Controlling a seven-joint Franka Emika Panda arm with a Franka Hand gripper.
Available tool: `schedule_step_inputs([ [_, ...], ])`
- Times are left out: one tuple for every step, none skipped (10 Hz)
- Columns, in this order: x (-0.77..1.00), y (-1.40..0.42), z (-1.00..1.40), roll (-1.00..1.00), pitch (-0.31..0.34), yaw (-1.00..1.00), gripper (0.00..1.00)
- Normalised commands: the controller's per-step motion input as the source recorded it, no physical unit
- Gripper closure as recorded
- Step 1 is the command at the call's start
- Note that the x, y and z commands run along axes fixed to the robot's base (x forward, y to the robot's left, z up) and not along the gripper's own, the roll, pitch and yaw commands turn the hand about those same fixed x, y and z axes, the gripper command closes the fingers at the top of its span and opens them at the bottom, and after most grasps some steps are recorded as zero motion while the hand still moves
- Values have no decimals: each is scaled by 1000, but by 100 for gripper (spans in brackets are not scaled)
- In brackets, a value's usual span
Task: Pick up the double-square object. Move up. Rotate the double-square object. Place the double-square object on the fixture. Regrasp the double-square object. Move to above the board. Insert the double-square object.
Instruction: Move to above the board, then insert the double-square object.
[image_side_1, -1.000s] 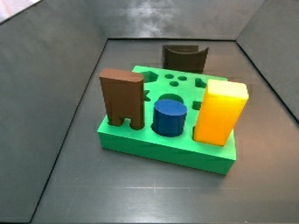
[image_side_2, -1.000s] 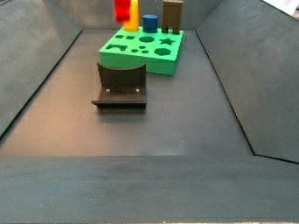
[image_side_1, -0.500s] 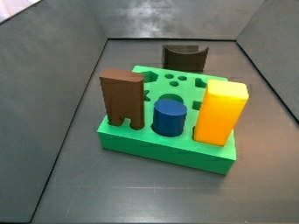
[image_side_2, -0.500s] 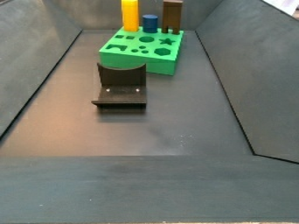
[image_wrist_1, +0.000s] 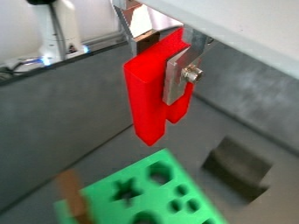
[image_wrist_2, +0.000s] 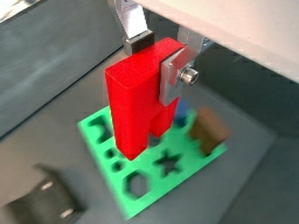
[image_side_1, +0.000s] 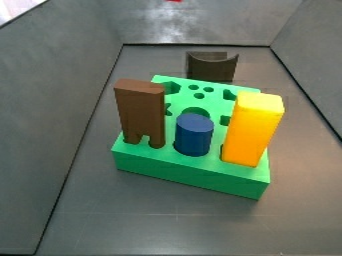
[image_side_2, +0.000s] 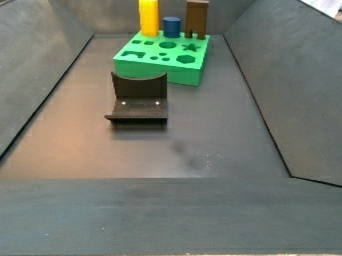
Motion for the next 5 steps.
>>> schedule_step_inputs([
  [-242,-280,81,-474,-44,-73,100],
  [-130,-130,37,-291,-27,-31,100],
  [-94,-87,32,-228,-25,-29,100],
  [0,-14,0,3,0,0,100],
  [37,-17,0,0,0,0,100],
])
